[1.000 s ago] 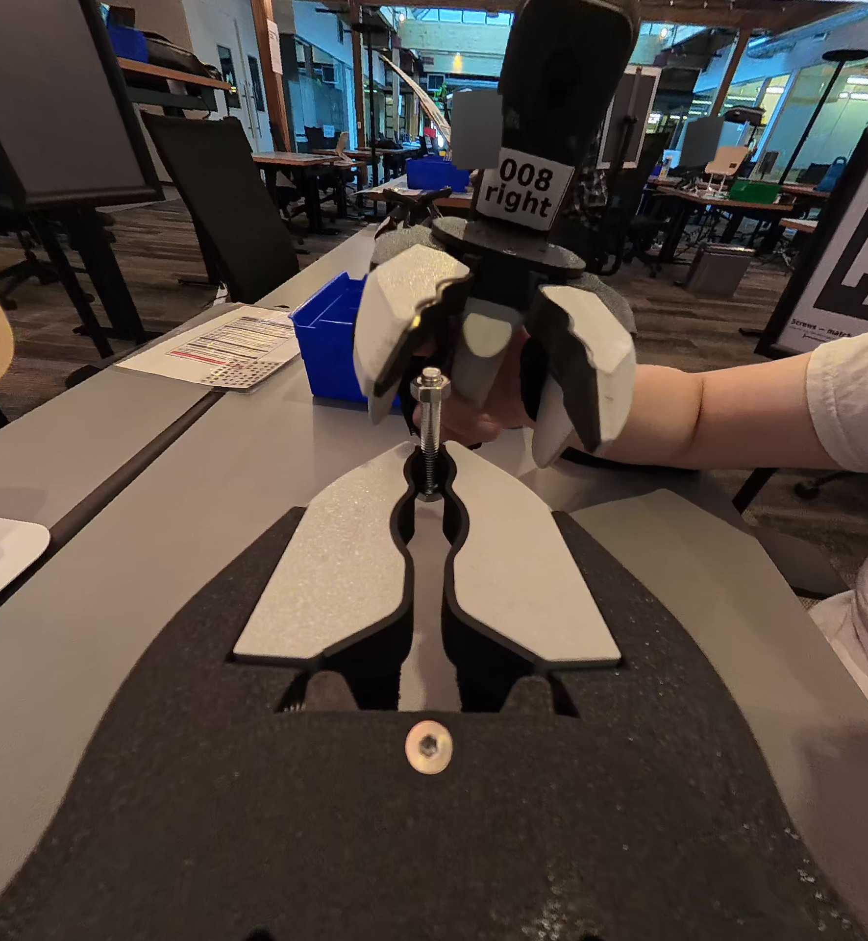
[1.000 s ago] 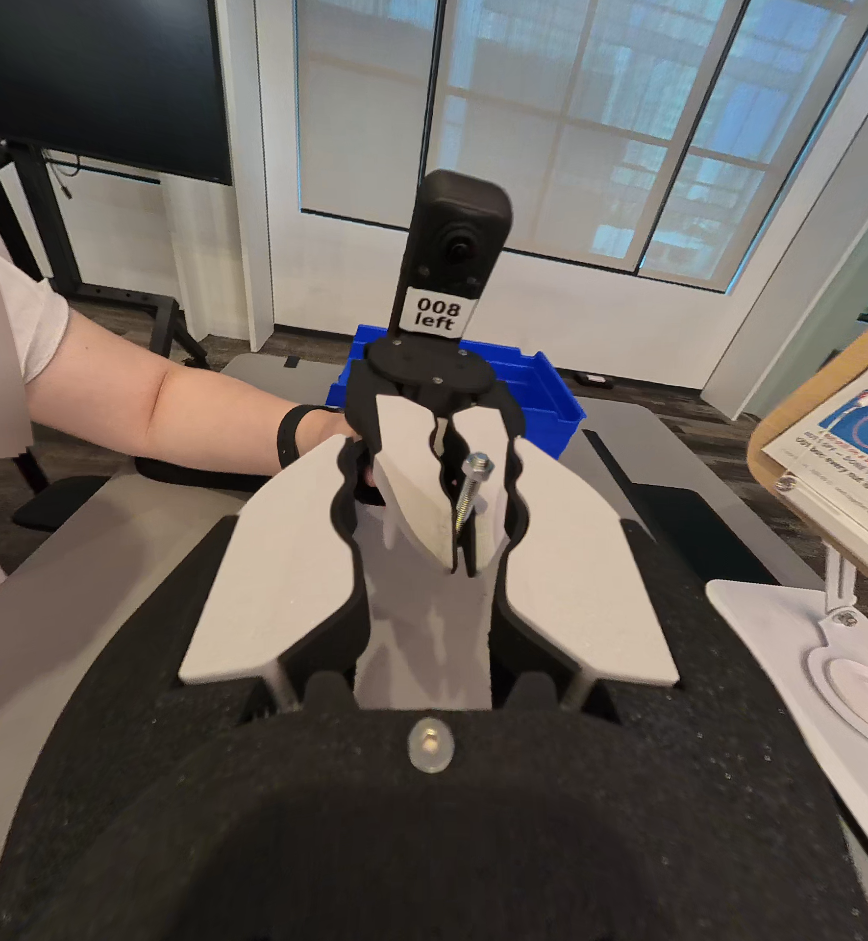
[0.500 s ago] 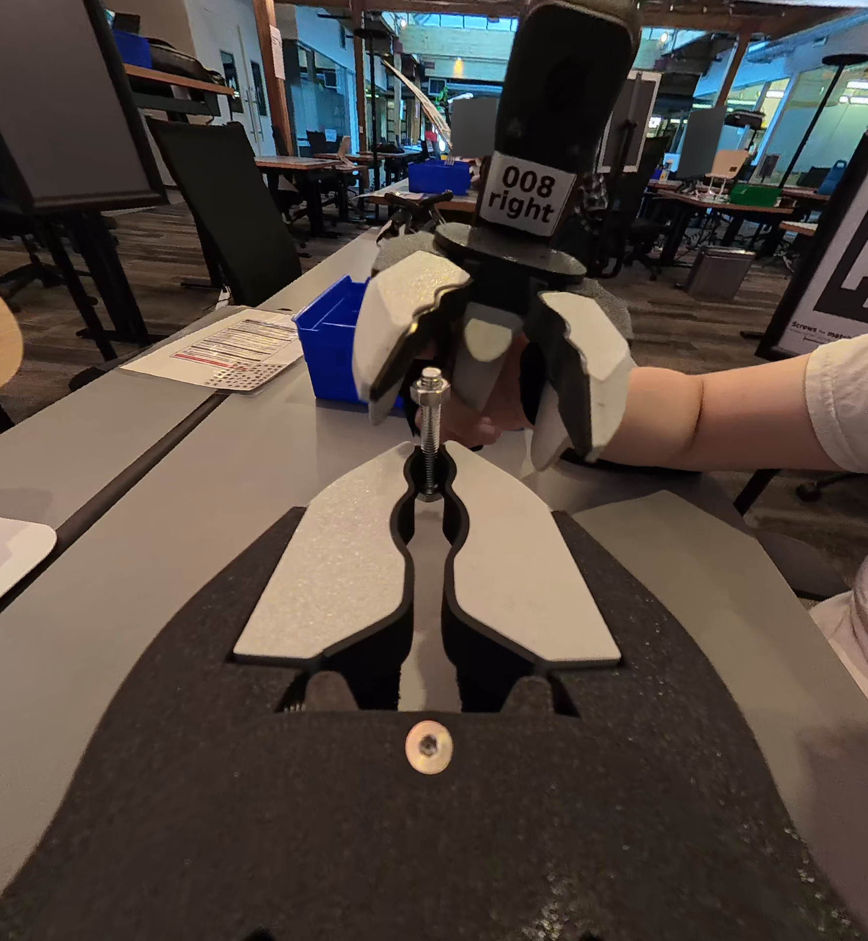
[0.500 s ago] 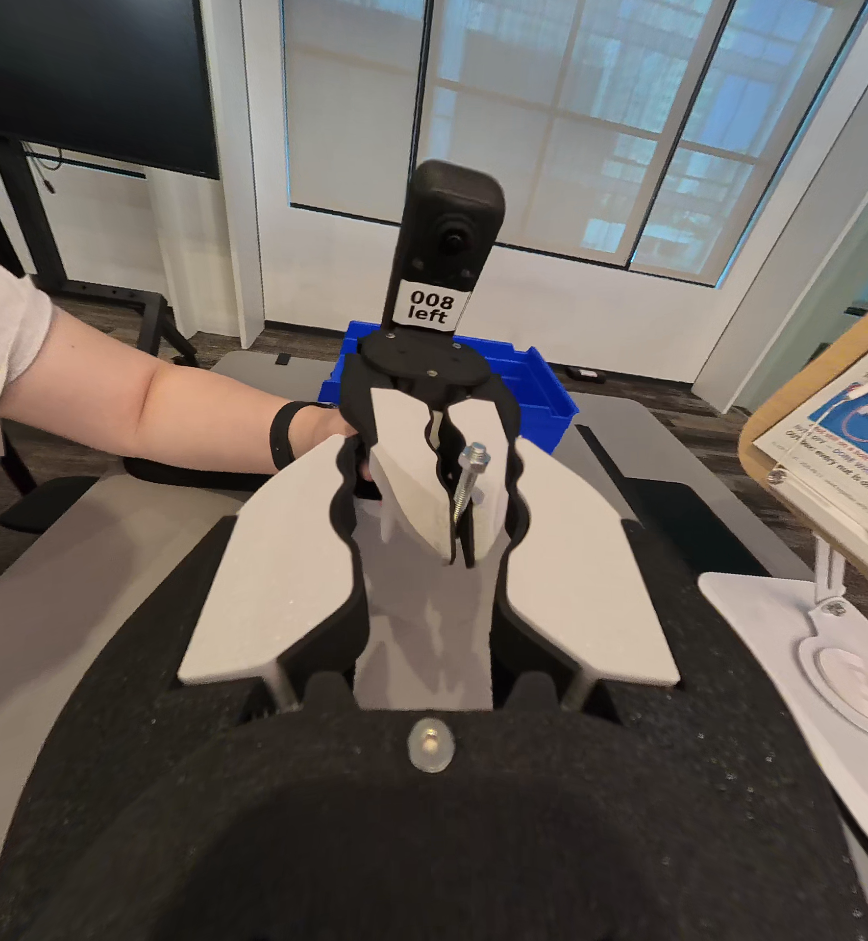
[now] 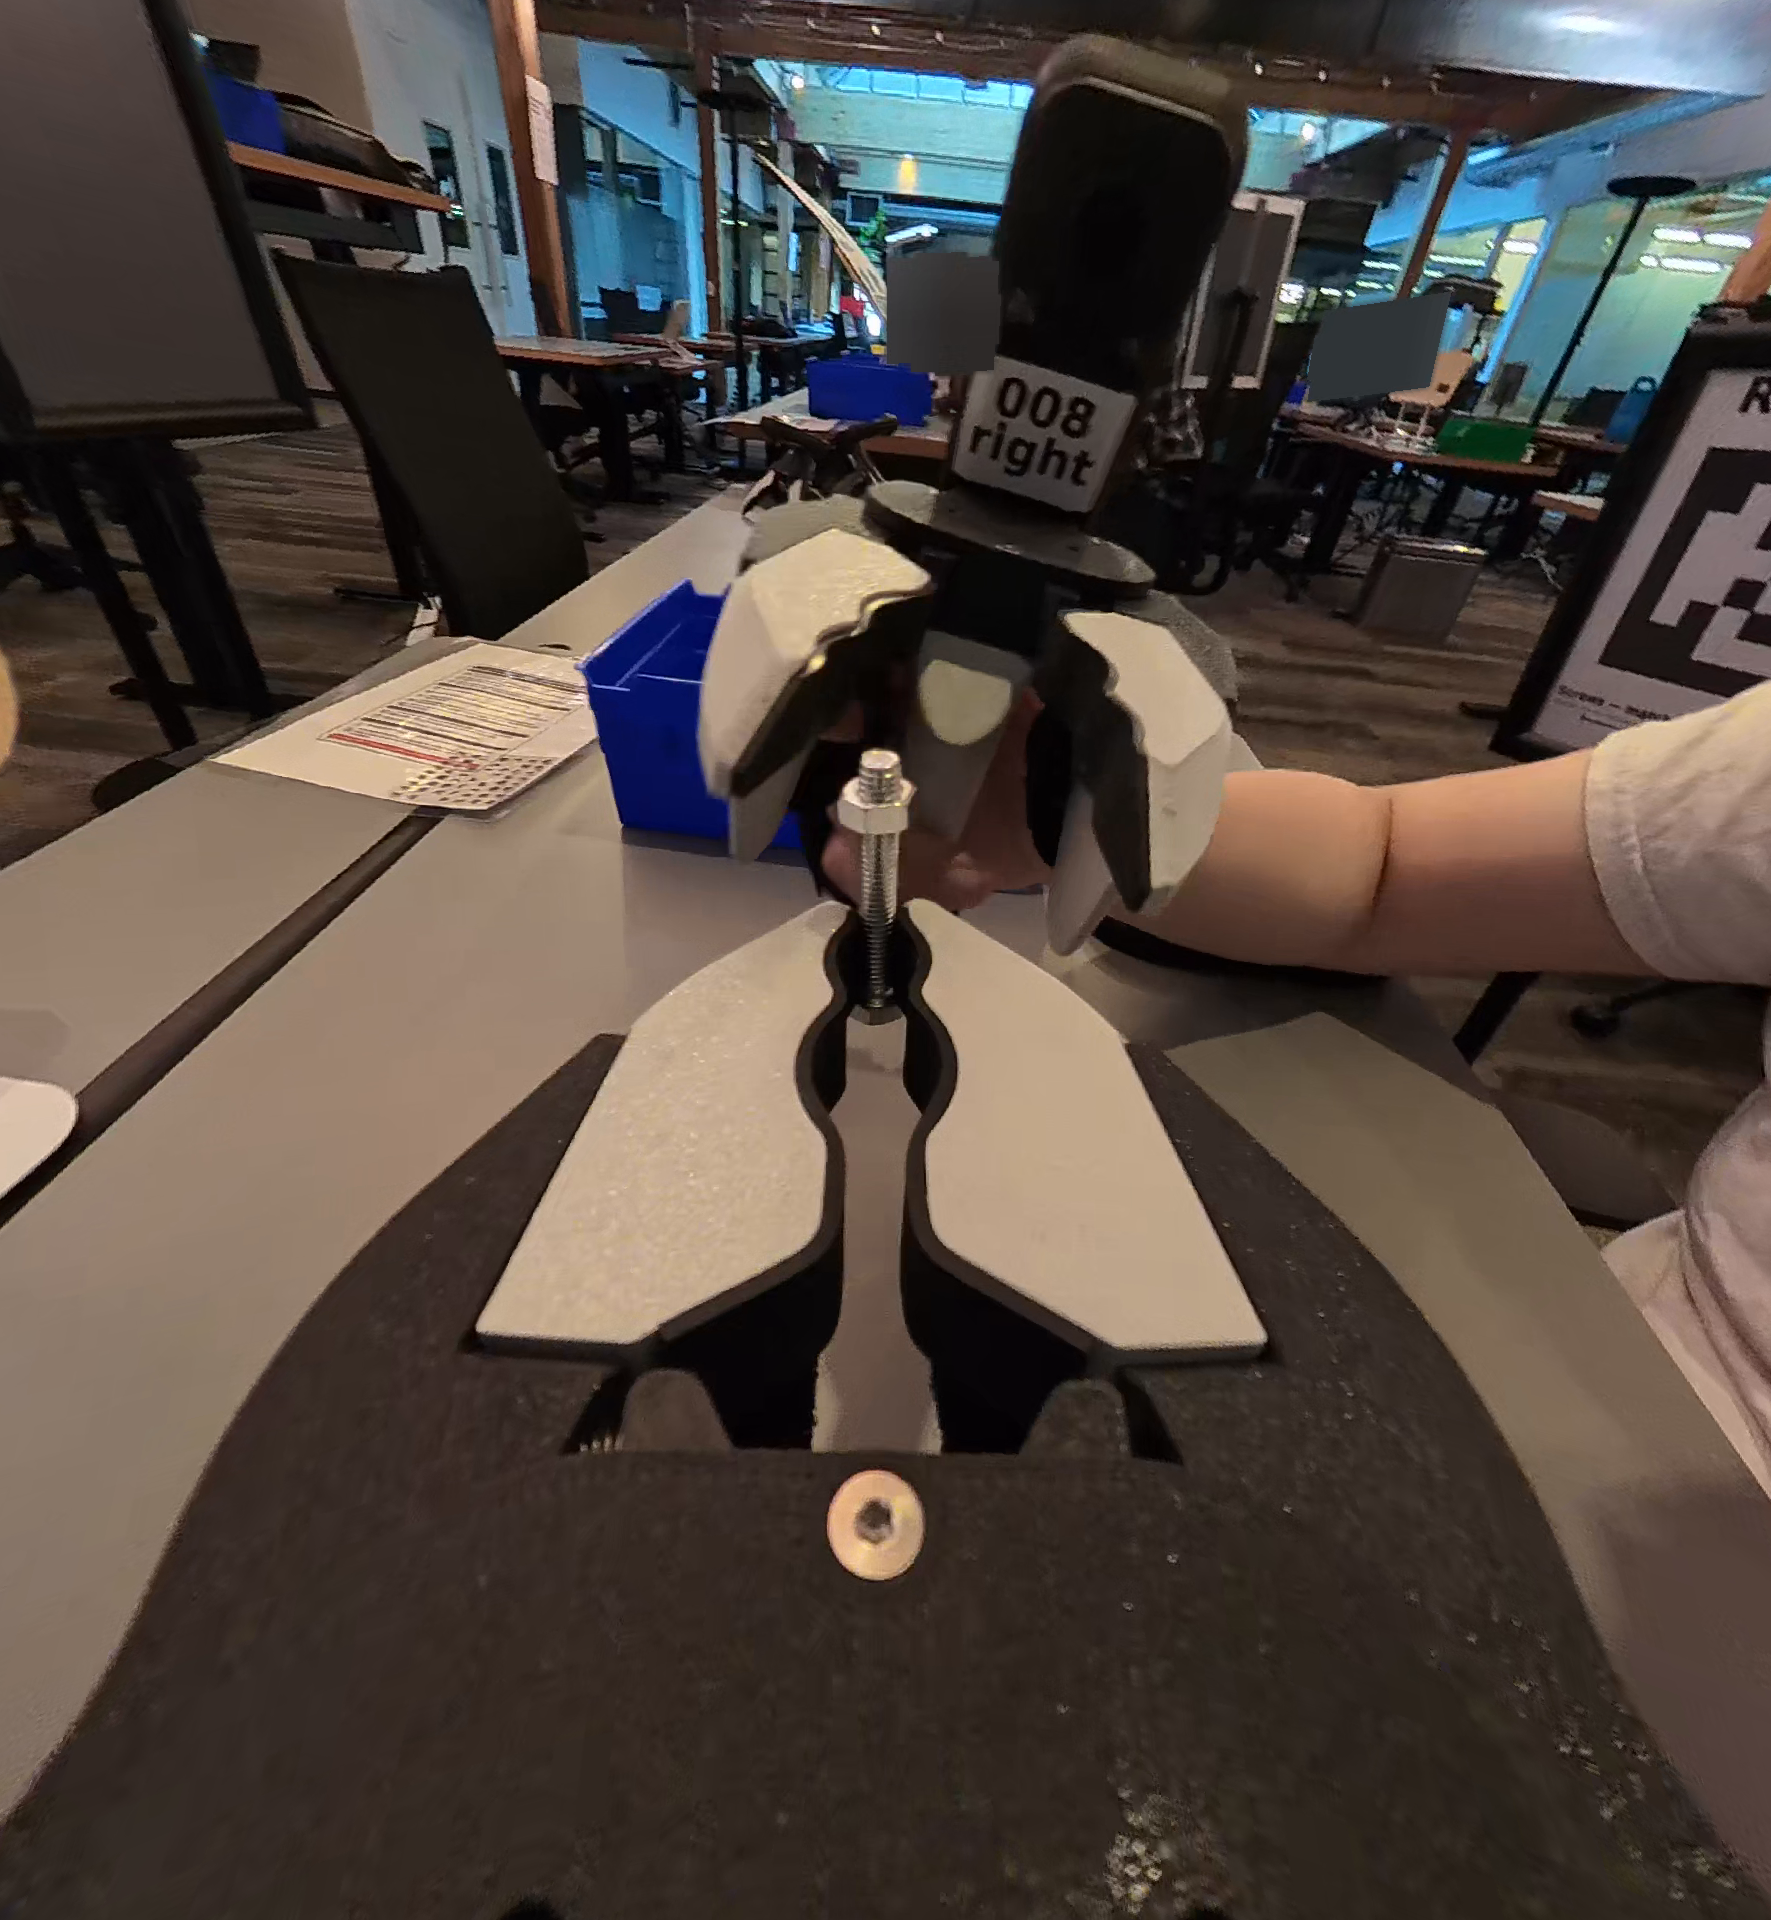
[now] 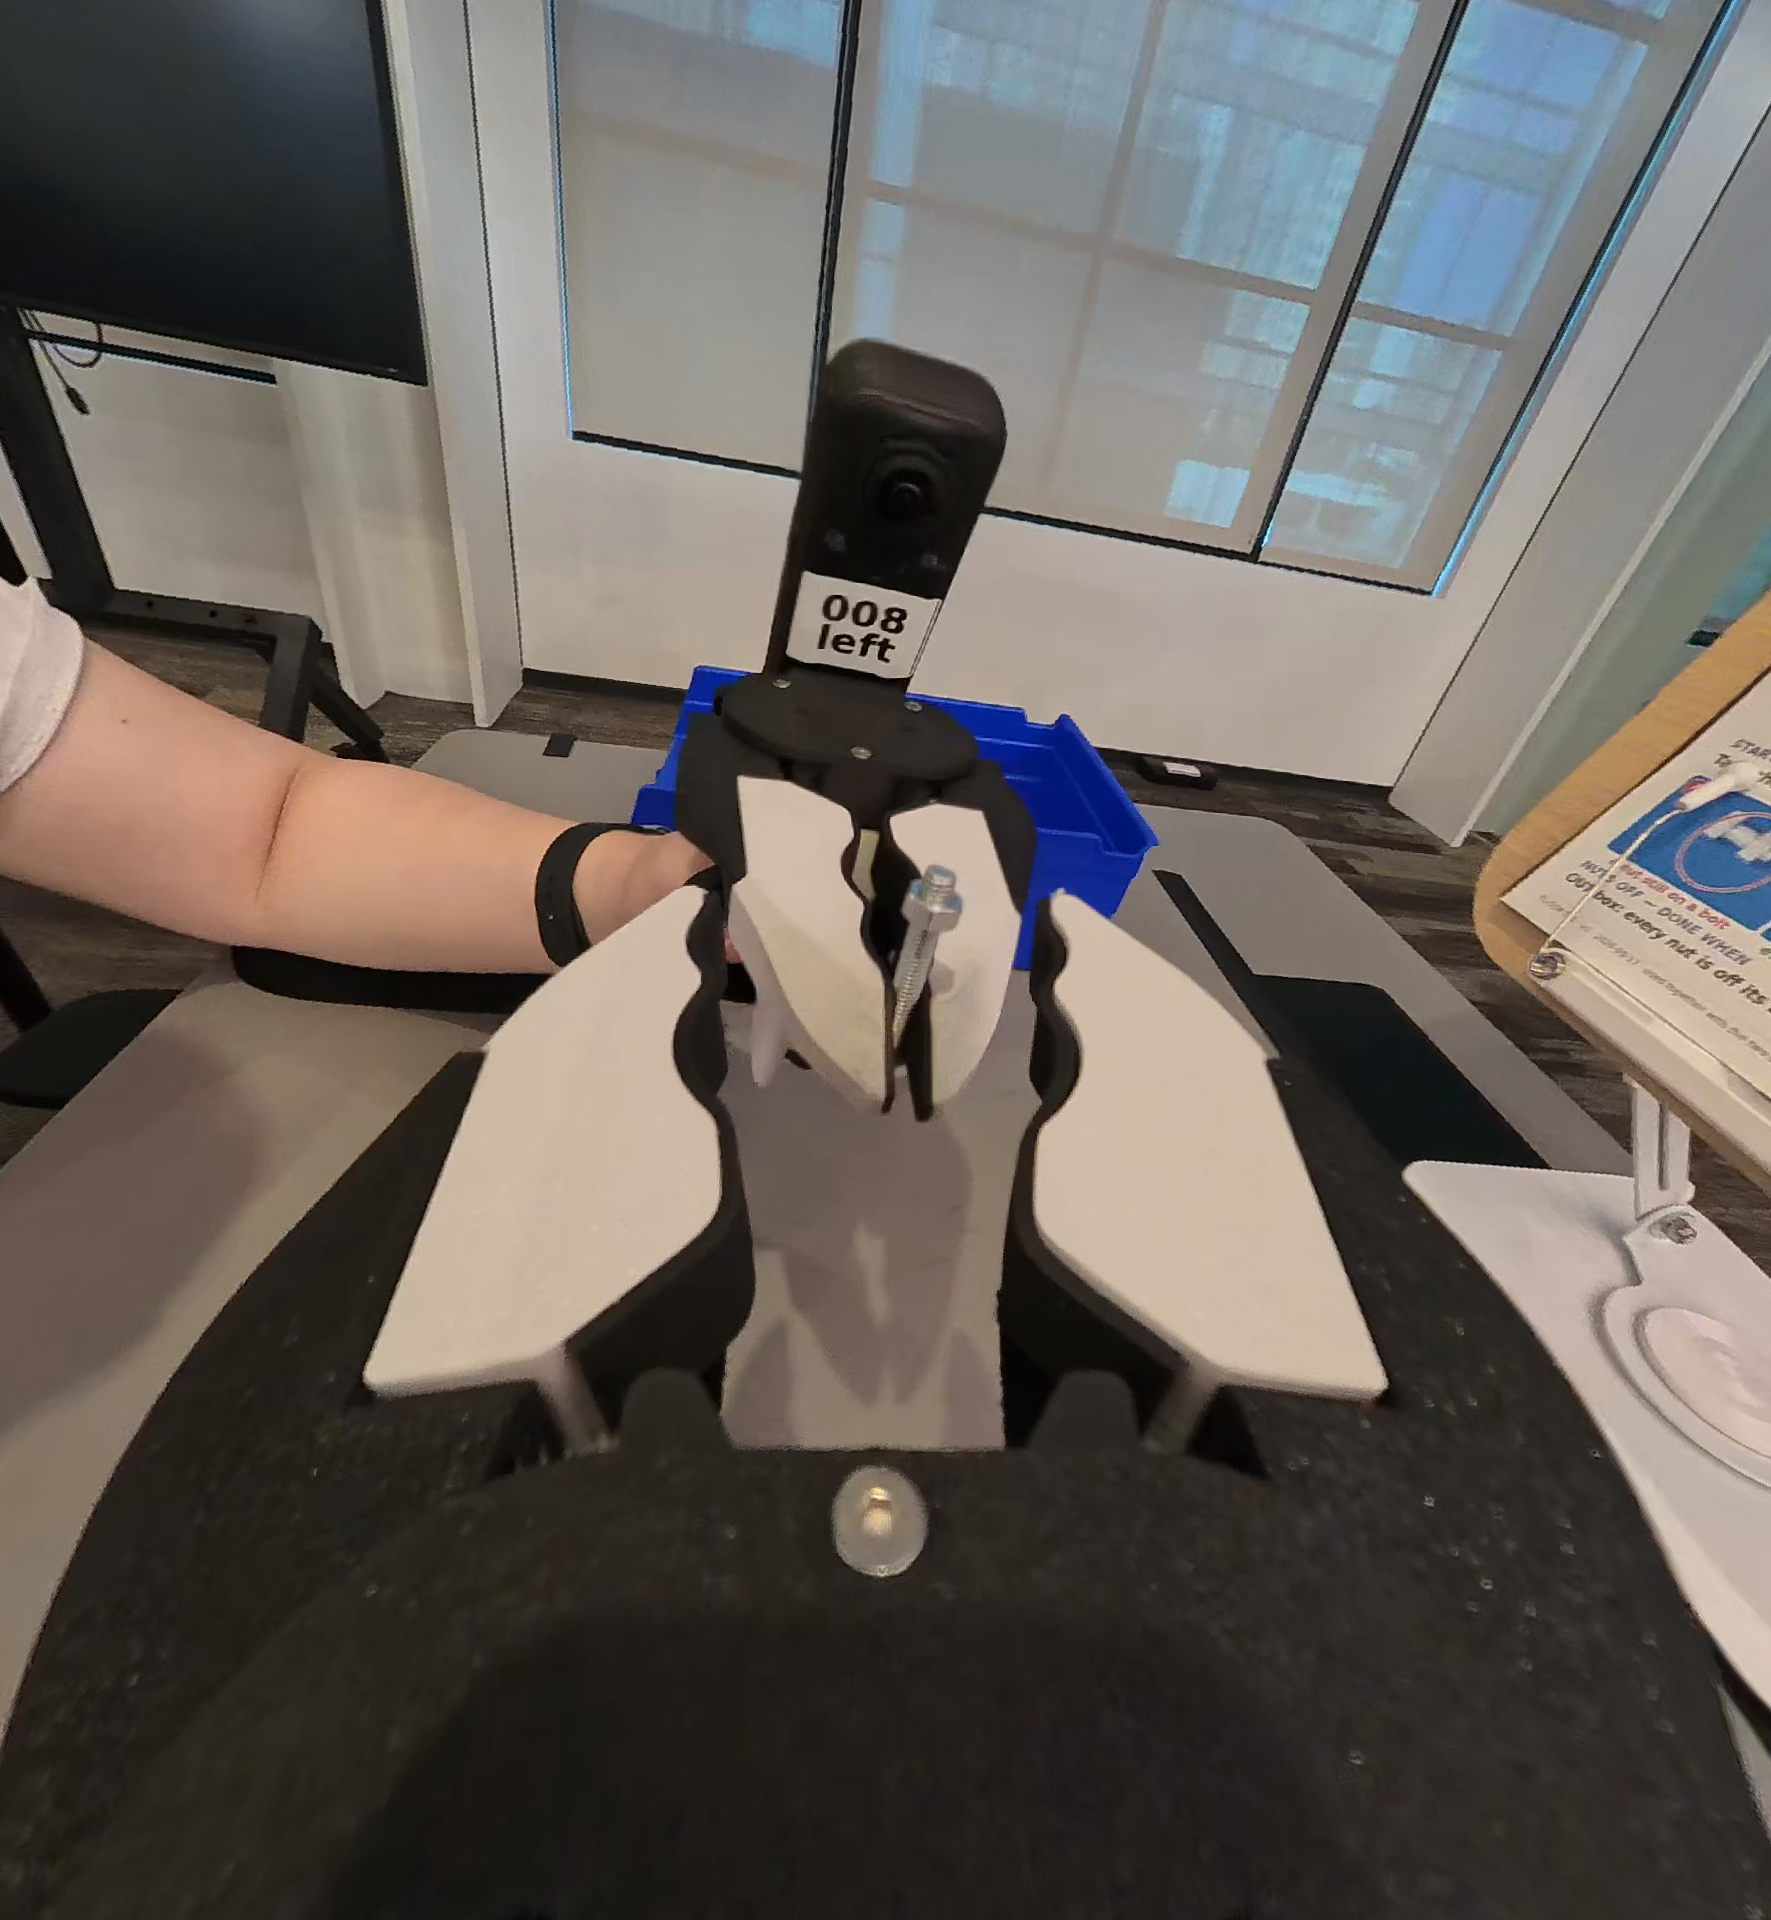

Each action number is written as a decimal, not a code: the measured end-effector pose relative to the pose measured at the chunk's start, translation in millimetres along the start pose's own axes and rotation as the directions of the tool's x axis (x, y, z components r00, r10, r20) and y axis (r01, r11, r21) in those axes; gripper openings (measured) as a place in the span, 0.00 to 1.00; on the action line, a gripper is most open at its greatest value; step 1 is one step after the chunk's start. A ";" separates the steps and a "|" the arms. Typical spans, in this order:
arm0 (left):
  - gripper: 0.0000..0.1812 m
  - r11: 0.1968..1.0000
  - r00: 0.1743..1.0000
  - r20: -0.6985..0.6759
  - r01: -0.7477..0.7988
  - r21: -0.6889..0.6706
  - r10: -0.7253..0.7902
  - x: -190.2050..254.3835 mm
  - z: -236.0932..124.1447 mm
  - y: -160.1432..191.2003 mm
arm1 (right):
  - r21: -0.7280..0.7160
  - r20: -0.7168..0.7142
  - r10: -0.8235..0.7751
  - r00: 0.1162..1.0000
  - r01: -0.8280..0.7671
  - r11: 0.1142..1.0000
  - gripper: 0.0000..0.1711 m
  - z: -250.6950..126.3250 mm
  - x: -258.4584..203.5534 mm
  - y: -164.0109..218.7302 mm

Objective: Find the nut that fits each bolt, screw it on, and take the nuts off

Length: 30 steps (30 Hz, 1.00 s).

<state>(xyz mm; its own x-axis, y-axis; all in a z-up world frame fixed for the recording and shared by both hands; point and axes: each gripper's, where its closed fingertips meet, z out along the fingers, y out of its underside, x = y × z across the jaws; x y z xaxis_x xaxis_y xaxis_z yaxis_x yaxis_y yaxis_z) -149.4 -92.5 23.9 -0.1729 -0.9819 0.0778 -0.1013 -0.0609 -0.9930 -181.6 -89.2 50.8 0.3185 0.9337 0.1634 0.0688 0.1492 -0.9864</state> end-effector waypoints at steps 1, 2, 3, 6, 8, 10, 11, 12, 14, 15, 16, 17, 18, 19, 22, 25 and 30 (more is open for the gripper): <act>0.02 1.000 1.000 -0.006 -0.009 -0.008 0.009 2.5 2.1 1.2 | -0.005 0.013 0.004 1.000 -0.004 1.000 0.33 2.1 -2.7 1.3; 0.02 1.000 1.000 -0.008 -0.015 -0.017 0.015 4.0 3.8 2.6 | -0.008 0.025 0.003 1.000 -0.003 1.000 0.33 4.0 -5.6 2.3; 0.02 0.999 1.000 -0.010 -0.020 -0.025 0.020 4.8 4.9 4.0 | -0.012 0.035 -0.004 0.999 0.005 1.000 0.33 5.5 -8.4 3.0; 0.02 0.999 1.000 0.009 -0.023 -0.033 0.023 0.6 3.2 5.3 | -0.032 0.061 -0.029 0.998 0.031 0.999 0.33 6.3 -14.5 4.2; 0.02 1.000 0.999 0.032 -0.011 -0.022 0.011 -5.6 -1.8 2.5 | -0.042 0.036 -0.047 0.998 0.048 0.998 0.33 3.1 -9.9 3.9; 0.02 1.000 0.998 0.053 0.014 0.006 -0.015 -11.8 -7.0 -1.8 | -0.031 0.034 -0.030 0.999 0.032 0.999 0.29 -2.1 -6.5 0.9; 0.02 0.999 0.998 0.050 0.031 0.018 -0.031 -13.2 -8.8 -3.3 | -0.014 0.039 -0.017 0.999 0.018 1.000 0.26 -4.2 -5.8 -1.9; 0.02 0.999 0.998 0.039 0.044 0.025 -0.044 -12.8 -9.5 -4.1 | 0.006 0.027 -0.009 1.000 0.009 1.000 0.26 -5.4 -3.3 -4.7; 0.02 0.999 0.999 0.019 0.049 0.023 -0.050 -10.1 -7.9 -3.4 | 0.014 0.010 -0.001 1.000 0.000 1.000 0.28 -4.4 -0.9 -5.3; 0.02 0.999 0.999 0.010 0.043 0.014 -0.043 -7.5 -6.0 -2.1 | 0.005 0.006 -0.003 1.000 0.003 1.000 0.30 -2.6 -1.3 -3.5; 0.02 0.999 0.999 0.003 0.033 0.005 -0.033 -4.9 -3.8 -1.0 | -0.002 0.004 -0.009 1.000 0.009 1.000 0.31 -0.5 -2.1 -1.6; 0.02 1.000 1.000 -0.001 0.023 -0.003 -0.023 -2.5 -1.5 0.3 | -0.010 0.008 -0.012 1.000 0.012 1.000 0.31 1.9 -3.7 0.3; 0.02 1.000 1.000 -0.004 0.016 -0.014 -0.016 -0.6 0.6 1.8 | -0.016 0.017 -0.014 1.000 0.014 1.000 0.32 4.1 -6.2 2.0; 0.02 1.000 1.000 -0.007 0.009 -0.026 -0.009 0.9 2.3 3.6 | -0.022 0.027 -0.016 1.000 0.016 1.000 0.32 6.0 -8.6 3.3; 0.02 0.999 1.000 0.014 -0.004 -0.036 0.005 -1.7 2.7 5.6 | -0.036 0.035 -0.029 0.999 0.030 0.999 0.33 7.6 -11.6 4.8; 0.02 1.000 0.999 0.054 0.001 -0.020 0.000 -11.0 -4.4 2.0 | -0.052 0.020 -0.029 0.999 0.030 0.998 0.32 1.3 -6.0 4.1; 0.02 0.995 0.996 0.042 0.080 0.062 -0.083 -18.8 -16.3 -9.6 | -0.003 0.010 0.014 1.000 -0.014 1.000 0.25 -8.5 1.6 -5.5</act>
<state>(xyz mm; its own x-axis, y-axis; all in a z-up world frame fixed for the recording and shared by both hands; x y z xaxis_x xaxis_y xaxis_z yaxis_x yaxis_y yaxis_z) -161.2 -70.5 33.4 -0.1222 -0.9801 0.1561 -0.0541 -0.1505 -0.9871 -173.4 -91.3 56.6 0.3096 0.9390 0.1495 0.0673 0.1352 -0.9885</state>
